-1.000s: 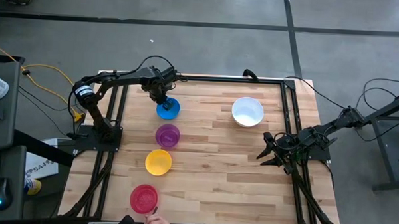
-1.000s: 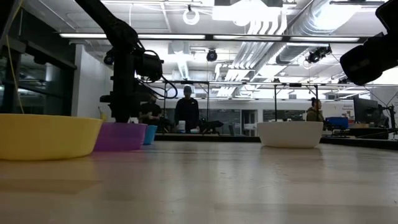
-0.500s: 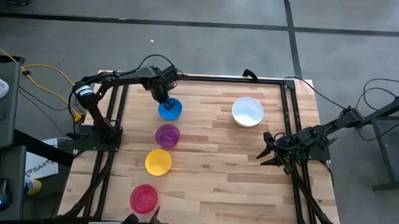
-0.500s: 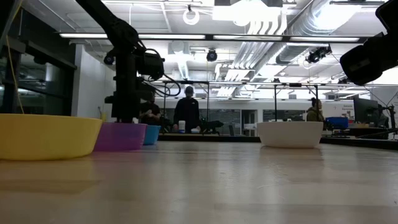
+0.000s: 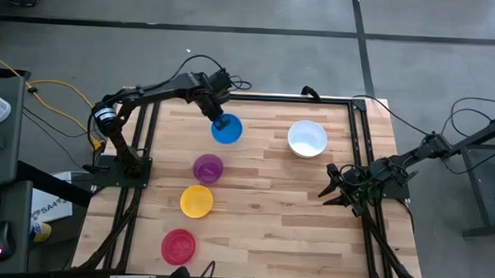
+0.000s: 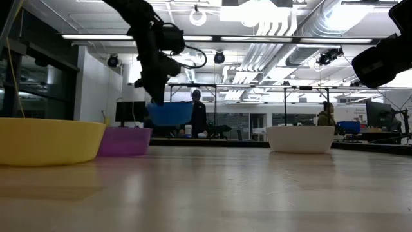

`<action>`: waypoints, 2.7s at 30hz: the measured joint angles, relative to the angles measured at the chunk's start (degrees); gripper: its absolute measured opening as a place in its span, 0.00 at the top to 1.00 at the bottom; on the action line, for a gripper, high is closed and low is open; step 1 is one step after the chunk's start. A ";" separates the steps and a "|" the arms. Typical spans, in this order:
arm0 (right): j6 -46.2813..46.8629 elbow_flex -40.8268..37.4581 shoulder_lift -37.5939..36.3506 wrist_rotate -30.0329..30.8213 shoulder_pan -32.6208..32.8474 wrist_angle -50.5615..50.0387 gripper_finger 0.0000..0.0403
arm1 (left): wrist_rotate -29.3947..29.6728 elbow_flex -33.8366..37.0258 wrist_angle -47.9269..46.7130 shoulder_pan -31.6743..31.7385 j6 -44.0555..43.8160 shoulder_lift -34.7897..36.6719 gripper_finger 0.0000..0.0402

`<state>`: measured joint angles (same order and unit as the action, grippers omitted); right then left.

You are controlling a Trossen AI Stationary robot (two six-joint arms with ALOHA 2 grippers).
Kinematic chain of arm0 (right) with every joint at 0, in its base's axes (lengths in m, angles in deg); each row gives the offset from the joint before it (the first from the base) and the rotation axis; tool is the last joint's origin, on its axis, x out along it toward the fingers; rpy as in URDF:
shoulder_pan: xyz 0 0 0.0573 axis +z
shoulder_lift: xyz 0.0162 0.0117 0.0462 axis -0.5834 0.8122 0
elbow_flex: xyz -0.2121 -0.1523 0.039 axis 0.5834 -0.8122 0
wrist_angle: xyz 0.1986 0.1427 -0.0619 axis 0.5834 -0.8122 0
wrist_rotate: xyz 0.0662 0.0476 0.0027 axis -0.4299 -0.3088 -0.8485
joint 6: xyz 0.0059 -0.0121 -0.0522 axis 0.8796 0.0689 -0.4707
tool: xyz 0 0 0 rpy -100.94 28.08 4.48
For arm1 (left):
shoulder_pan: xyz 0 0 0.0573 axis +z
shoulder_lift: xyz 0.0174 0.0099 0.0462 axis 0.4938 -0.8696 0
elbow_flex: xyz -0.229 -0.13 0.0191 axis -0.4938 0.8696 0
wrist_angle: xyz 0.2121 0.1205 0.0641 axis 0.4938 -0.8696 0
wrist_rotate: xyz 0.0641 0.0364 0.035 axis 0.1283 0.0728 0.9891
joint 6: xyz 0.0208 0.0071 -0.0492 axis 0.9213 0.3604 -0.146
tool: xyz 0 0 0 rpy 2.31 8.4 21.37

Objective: Nest bowls inside each other
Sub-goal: Stack the blue bowl on the white bowl

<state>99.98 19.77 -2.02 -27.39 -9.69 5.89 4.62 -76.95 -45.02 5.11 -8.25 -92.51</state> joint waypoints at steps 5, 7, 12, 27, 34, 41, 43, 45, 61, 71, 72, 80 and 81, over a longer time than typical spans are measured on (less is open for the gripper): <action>0.00 -0.01 0.00 0.01 -0.01 0.00 0.68 | -2.70 -1.47 -1.00 -0.74 -1.20 0.00 1.00; 0.00 0.00 0.02 0.02 0.00 0.00 0.68 | -2.97 -1.70 -1.21 -1.64 -1.51 0.00 1.00; 0.00 0.00 0.02 0.00 0.00 0.00 0.68 | -3.12 -1.71 -1.15 -5.07 -3.10 0.00 1.00; 0.00 -0.02 0.00 0.02 0.00 0.00 0.68 | -3.74 -1.71 5.54 -18.42 -14.20 0.00 1.00; -0.24 -0.01 0.02 0.87 -0.01 1.50 0.68 | -6.57 -1.69 5.87 -18.60 -18.23 0.00 1.00; 0.00 0.26 -0.01 8.68 -0.98 8.50 0.68 | -10.14 -1.69 9.56 -17.83 -18.32 0.00 1.00; -0.02 0.85 0.34 8.14 -2.15 7.67 0.68 | -10.36 -1.93 9.23 -17.38 -18.50 -0.53 1.00; -0.27 2.12 1.25 5.93 -3.61 8.14 0.68 | -10.56 -3.91 6.70 -16.85 -18.68 -2.07 1.00; -13.69 25.98 30.15 -2.76 -18.71 -12.42 0.68 | -11.59 -43.07 -13.57 -16.81 -4.80 -26.87 1.00; -24.92 40.78 47.17 -8.53 -23.28 -22.11 0.68 | -13.18 -44.99 -16.65 -16.72 -2.57 -28.94 1.00; -25.96 41.98 48.73 -9.39 -23.54 -22.68 0.68 | -13.65 -44.99 -16.77 -16.73 -2.56 -28.94 1.00; -34.10 49.41 59.51 -10.11 -23.69 -25.89 0.68 | -14.02 -44.99 -17.01 -17.45 -1.19 -28.94 1.00; -34.88 49.90 60.43 -9.99 -23.69 -25.97 0.68 | -13.91 -44.99 -16.77 -17.67 -1.04 -28.94 1.00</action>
<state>65.10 69.67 58.41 -37.38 -33.38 -20.08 -9.29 -121.94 -61.79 -12.56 -9.29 -121.45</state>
